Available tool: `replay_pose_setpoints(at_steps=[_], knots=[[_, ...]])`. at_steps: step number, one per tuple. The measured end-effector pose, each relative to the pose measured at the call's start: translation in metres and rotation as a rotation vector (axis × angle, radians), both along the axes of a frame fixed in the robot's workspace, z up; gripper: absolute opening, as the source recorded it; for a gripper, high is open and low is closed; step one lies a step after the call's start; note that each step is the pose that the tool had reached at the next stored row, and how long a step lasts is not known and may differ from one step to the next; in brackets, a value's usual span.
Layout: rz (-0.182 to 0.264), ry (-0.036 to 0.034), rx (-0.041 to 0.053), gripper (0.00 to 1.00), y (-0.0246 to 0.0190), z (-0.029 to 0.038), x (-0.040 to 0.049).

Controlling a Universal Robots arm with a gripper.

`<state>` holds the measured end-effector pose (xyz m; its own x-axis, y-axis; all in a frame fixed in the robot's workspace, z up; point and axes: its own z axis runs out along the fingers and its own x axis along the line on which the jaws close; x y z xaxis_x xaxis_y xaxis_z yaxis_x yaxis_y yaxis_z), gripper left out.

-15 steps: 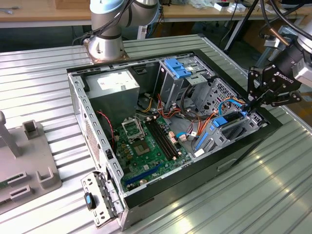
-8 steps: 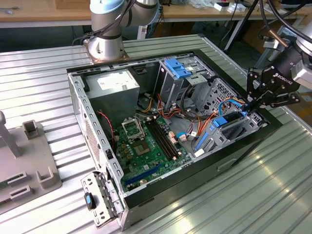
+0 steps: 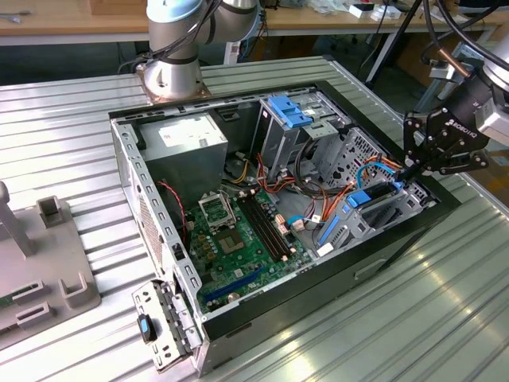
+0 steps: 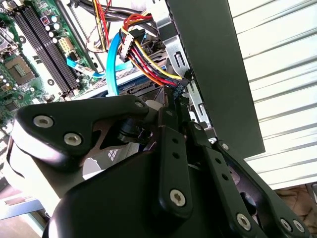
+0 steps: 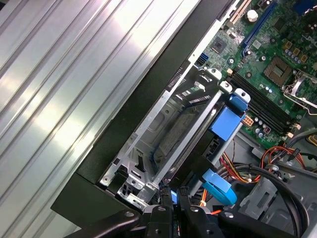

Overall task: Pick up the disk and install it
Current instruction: 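Insert the first disk wire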

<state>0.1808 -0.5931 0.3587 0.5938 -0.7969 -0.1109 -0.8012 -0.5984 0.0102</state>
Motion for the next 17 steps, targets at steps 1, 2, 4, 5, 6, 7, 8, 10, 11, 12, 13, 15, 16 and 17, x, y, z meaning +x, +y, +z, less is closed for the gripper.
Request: replay_pose_setpoints(at_steps=[1, 2, 4, 5, 6, 7, 8, 10, 11, 12, 13, 15, 16, 17], knots=[[0.000, 0.0000, 0.0000, 0.16, 0.0000, 0.0000, 0.0000], [0.000, 0.0000, 0.0000, 0.16, 0.0000, 0.0000, 0.0000], [0.000, 0.0000, 0.0000, 0.16, 0.0000, -0.0001, 0.0000], [0.000, 0.0000, 0.0001, 0.16, 0.0000, -0.0001, 0.0000], [0.000, -0.0001, 0.0004, 0.16, 0.0000, 0.0007, 0.0000], [0.000, -0.0007, 0.0001, 0.16, 0.0000, 0.0020, 0.0000], [0.000, -0.0013, 0.0001, 0.16, 0.0000, 0.0037, 0.0000], [0.000, -0.0024, 0.0001, 0.16, 0.0000, 0.0076, 0.0000], [0.000, -0.0033, 0.0000, 0.16, 0.0000, 0.0104, 0.0000], [0.000, -0.0038, 0.0001, 0.16, 0.0000, 0.0114, -0.0001], [0.000, -0.0045, 0.0002, 0.16, 0.0000, 0.0122, -0.0001], [0.000, -0.0056, 0.0002, 0.16, 0.0000, 0.0131, -0.0002], [0.000, -0.0061, 0.0002, 0.16, 0.0000, 0.0134, -0.0003], [0.000, -0.0062, 0.0002, 0.16, 0.0000, 0.0134, -0.0003]])
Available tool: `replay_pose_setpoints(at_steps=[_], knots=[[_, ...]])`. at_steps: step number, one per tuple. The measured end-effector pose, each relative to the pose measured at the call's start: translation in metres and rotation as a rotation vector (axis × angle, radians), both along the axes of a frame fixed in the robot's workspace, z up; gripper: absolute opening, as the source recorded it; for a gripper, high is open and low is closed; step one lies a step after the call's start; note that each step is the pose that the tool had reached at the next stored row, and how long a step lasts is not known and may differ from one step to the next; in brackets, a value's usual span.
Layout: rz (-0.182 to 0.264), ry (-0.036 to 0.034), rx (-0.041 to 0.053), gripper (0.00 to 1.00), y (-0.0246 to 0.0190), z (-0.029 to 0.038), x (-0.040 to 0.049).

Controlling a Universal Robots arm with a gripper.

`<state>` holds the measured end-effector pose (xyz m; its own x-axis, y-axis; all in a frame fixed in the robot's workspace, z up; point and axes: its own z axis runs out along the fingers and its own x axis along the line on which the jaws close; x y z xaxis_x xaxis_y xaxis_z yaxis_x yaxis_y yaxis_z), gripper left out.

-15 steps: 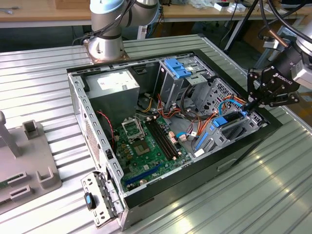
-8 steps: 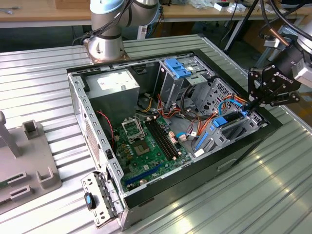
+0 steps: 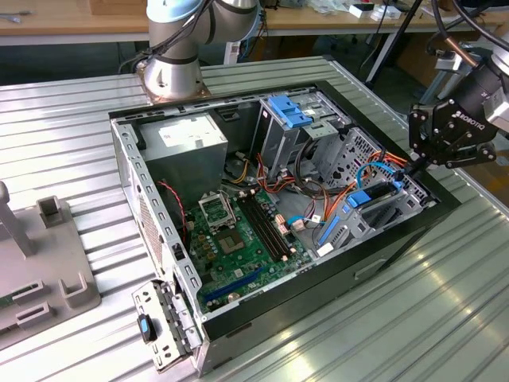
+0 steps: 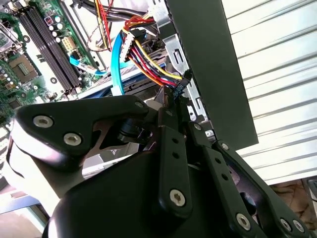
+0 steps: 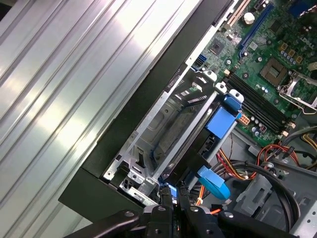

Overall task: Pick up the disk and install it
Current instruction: 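Insert the first disk wire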

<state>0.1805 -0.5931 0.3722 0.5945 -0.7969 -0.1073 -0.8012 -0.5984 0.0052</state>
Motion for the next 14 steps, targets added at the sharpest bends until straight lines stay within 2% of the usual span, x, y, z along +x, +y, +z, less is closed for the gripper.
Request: replay_pose_setpoints(at_steps=[5, 9, 14], knots=[[0.000, -0.0001, -0.0004, 0.16, 0.0000, 0.0003, -0.0016], [0.000, -0.0017, -0.0001, 0.16, -0.0003, 0.0001, -0.0184], [0.000, -0.0033, -0.0001, 0.16, -0.0004, 0.0001, -0.0334]])
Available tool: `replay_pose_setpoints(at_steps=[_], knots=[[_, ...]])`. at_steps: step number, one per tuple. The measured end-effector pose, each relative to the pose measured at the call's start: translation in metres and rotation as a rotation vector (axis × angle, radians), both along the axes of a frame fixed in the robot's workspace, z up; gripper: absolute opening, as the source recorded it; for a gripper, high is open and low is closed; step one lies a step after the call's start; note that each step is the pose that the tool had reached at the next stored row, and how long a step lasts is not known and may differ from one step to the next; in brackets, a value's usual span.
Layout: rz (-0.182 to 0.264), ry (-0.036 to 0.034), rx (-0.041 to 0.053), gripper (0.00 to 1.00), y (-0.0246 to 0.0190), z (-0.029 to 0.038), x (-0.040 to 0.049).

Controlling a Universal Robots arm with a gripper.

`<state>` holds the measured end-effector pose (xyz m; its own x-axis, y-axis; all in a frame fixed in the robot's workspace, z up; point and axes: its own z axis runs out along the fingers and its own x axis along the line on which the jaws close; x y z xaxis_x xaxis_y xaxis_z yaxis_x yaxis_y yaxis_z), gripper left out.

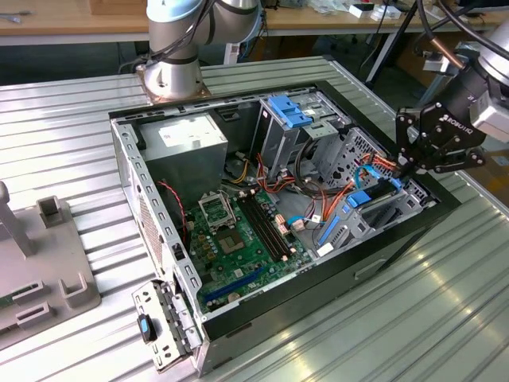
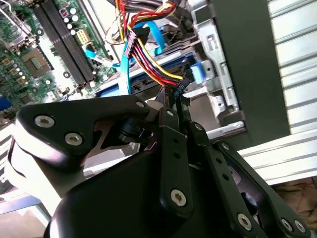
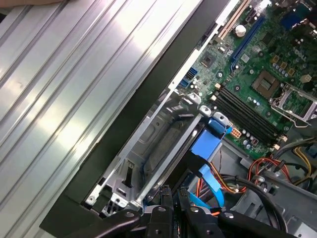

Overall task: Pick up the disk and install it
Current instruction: 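Insert the first disk wire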

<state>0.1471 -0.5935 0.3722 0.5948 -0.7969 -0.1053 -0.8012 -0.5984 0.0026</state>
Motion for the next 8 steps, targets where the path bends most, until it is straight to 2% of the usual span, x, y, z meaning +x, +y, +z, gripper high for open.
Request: replay_pose_setpoints(at_steps=[2, 6, 8], knots=[[0.000, -0.0005, 0.0000, 0.16, 0.0000, 0.0000, -0.0059], [0.000, -0.0016, 0.0002, 0.16, -0.0003, -0.0001, -0.0237], [0.000, -0.0016, 0.0000, 0.16, -0.0003, 0.0000, -0.0239]])
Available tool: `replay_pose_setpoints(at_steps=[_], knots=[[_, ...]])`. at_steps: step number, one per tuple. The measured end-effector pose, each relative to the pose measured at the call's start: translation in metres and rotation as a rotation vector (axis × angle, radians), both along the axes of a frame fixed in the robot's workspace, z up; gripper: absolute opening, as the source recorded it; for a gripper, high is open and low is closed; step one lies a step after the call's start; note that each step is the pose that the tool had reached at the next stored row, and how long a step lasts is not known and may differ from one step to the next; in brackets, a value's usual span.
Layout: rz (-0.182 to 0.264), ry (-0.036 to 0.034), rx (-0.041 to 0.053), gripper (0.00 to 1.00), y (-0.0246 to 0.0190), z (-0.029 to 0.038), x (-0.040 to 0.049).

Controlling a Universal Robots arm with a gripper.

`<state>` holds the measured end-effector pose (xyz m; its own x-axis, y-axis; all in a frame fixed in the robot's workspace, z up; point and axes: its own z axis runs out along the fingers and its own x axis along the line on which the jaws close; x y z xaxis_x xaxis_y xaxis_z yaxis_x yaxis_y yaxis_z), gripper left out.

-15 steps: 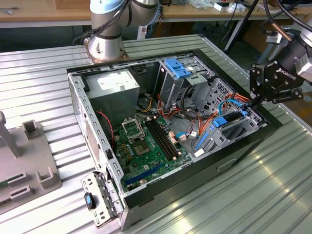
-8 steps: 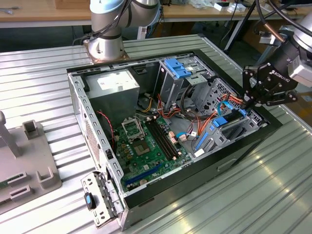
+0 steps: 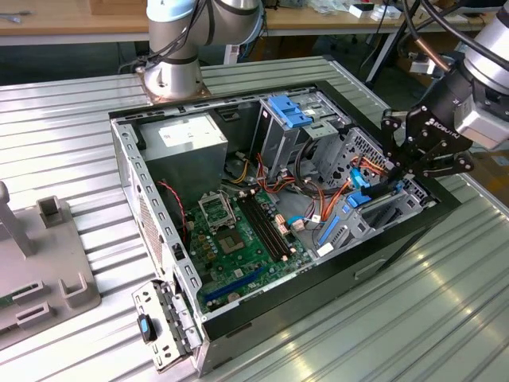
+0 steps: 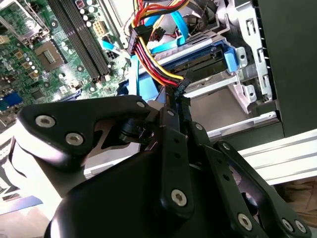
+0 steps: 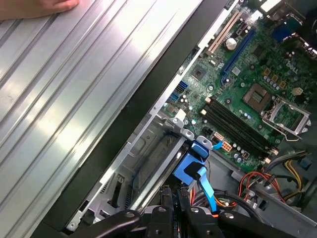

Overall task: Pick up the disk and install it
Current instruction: 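Insert the first disk wire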

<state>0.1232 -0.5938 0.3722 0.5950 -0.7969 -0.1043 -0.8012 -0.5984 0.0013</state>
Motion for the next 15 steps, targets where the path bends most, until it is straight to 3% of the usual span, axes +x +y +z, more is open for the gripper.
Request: replay_pose_setpoints(at_steps=[2, 7, 11, 15], knots=[[-0.003, 0.0000, -0.0001, 0.16, 0.0000, 0.0000, -0.0001], [-0.132, 0.0000, 0.0000, 0.16, 0.0000, -0.0042, 0.0004], [-0.204, 0.0000, 0.0002, 0.16, 0.0000, -0.0064, 0.0004], [-0.212, 0.0000, 0.0004, 0.16, 0.0000, -0.0066, 0.0005]])
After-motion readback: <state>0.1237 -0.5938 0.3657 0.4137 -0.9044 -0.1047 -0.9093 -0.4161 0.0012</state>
